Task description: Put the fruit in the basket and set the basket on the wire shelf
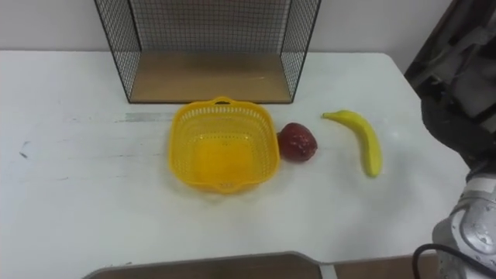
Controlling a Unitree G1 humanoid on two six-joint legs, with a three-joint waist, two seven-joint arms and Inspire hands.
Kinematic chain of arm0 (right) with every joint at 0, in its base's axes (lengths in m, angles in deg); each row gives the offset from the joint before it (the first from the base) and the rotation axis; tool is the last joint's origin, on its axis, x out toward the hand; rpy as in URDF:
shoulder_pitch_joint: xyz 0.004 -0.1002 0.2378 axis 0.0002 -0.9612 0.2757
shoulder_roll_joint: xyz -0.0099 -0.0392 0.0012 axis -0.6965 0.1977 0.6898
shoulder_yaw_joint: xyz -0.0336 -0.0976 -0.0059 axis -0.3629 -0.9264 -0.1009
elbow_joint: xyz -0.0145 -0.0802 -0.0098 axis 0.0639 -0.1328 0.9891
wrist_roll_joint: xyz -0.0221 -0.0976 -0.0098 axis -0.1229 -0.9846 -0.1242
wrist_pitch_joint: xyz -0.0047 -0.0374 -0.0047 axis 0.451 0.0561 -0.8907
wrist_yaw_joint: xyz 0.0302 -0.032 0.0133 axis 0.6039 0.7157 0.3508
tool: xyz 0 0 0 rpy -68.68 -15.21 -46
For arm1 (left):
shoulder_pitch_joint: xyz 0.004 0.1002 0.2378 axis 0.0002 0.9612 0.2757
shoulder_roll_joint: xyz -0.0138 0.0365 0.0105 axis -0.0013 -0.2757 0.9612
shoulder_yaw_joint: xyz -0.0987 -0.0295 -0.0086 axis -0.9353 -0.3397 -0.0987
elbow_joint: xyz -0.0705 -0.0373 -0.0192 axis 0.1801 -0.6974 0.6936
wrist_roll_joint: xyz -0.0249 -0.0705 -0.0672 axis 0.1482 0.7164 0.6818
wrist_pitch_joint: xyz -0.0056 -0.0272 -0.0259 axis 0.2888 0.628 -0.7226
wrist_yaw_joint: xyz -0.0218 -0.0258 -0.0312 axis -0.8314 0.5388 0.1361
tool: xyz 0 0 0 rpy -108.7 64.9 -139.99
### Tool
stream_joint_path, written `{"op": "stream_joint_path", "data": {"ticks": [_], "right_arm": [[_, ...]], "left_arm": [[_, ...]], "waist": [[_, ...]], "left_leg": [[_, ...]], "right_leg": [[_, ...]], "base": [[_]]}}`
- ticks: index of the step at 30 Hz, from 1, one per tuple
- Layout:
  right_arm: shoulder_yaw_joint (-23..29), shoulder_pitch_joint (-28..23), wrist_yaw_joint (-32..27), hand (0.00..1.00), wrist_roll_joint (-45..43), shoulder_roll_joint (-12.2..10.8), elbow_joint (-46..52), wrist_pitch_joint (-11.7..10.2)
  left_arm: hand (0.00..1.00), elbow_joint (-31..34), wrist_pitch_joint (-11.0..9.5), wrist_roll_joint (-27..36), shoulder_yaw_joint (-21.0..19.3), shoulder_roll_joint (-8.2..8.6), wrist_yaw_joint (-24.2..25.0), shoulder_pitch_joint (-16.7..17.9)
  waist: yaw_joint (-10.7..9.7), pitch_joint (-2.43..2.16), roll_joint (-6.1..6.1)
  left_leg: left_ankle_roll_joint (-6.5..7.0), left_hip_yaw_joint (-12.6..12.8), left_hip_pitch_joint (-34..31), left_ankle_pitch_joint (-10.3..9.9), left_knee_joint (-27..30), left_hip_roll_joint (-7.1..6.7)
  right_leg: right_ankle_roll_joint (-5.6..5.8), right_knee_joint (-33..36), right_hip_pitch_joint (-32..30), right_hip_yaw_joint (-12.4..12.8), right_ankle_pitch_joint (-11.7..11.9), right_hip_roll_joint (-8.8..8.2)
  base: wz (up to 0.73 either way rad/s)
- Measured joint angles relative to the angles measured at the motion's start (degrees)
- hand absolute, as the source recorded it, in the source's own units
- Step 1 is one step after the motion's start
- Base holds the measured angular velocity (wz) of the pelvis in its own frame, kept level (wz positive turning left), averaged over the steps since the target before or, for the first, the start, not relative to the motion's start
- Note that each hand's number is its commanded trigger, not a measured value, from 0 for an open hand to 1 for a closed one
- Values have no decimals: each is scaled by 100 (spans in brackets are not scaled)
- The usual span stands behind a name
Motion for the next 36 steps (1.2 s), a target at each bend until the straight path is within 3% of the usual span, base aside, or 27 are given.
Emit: {"op": "stream_joint_path", "data": {"ticks": [4, 9, 14, 26, 36], "right_arm": [[-259, 1, 420, 0, -315, 27, -15, 1], [-541, 1, 1131, 0, -687, 26, -107, 176], [-539, 1, 1396, 0, -698, 29, -115, 201], [-539, 1, 1665, 0, -919, 29, -124, 228], [-550, 1, 1873, 0, -1391, 29, -351, 248]], "left_arm": [[0, -4, 2, 6, 71, -20, 2, 12], [0, -8, 9, 6, 130, -27, 39, 10], [0, -8, 8, 5, 130, -29, 137, 3], [0, -9, 6, 2, 131, -37, 278, -8], [0, -8, 6, 0, 128, -47, 354, -69]], "waist": [[16, -7, -23], [21, -8, 98], [14, -23, 184], [56, -26, 58], [143, -25, 51]], "left_leg": [[0, -9, -4, 0, 2, 1], [1, -29, -12, 0, 0, -2], [4, -103, -17, 2, 1, -2], [5, -135, -10, 3, 11, -2], [5, -129, -25, 3, 7, -1]], "right_leg": [[10, -82, 39, -17, 53, 2], [19, -102, 47, -70, 83, -12], [13, -103, 57, -121, 79, -15], [14, -186, 130, -173, 85, -17], [13, -185, 107, -173, 86, -17]], "base": [[1], [0], [6], [2], [0]]}}
